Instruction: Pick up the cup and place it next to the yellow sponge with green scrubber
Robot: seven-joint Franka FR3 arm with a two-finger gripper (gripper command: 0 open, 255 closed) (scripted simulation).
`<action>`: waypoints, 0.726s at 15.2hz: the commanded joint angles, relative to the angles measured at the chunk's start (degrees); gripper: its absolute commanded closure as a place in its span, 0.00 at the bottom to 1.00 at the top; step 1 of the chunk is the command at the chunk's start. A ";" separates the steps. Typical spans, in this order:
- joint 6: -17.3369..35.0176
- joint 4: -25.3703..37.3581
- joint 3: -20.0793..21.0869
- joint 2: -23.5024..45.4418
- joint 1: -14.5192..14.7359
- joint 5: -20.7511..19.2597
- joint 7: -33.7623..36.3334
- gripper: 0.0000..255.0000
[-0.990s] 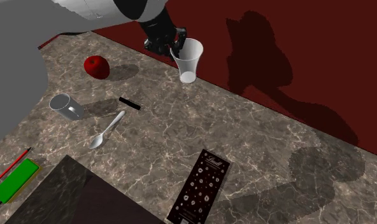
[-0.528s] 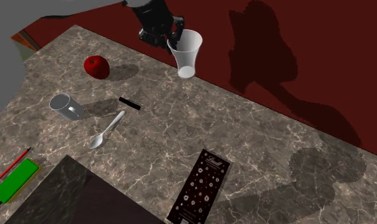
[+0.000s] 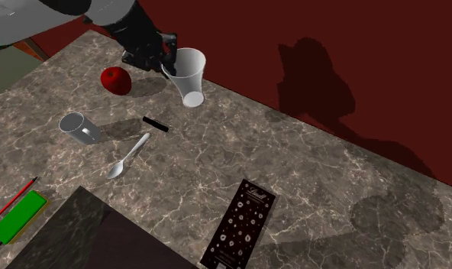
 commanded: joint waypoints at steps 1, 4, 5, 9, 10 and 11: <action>-1.03 -1.70 1.38 -2.07 1.01 0.21 2.21 1.00; -2.25 -4.35 3.65 -4.98 2.59 0.79 5.63 1.00; -2.70 -5.10 4.44 -5.86 3.13 1.04 6.78 1.00; -4.62 -7.42 7.74 -8.83 5.32 2.30 11.44 1.00; -5.13 -7.84 8.60 -9.44 5.87 2.66 12.61 1.00; -5.65 -8.19 9.48 -10.00 6.43 3.05 13.80 1.00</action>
